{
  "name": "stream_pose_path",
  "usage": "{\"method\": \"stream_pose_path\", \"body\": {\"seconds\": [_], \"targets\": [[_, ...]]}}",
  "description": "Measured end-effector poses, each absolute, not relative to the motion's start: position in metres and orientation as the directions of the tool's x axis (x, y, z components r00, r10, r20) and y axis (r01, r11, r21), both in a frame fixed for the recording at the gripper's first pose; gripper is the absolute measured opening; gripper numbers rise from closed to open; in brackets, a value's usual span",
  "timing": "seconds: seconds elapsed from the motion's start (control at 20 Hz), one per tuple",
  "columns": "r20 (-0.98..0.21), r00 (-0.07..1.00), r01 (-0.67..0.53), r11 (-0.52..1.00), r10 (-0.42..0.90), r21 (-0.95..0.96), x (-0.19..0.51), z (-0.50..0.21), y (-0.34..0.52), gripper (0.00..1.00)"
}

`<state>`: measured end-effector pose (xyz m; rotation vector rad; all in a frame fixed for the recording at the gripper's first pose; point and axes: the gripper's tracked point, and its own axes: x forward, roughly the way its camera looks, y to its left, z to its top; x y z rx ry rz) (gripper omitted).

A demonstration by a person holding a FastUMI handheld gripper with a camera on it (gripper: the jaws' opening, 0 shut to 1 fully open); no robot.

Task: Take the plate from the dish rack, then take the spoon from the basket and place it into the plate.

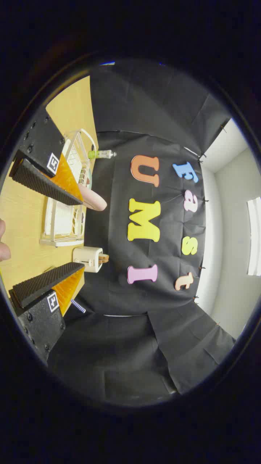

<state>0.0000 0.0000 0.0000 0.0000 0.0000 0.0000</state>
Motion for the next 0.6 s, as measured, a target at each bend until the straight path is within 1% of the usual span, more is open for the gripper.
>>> {"method": "stream_pose_path", "body": {"seconds": [0.6], "targets": [[-0.016,0.999,0.028,1.0,-0.028,0.013,0.0016,-0.0037,-0.008,1.0]]}}
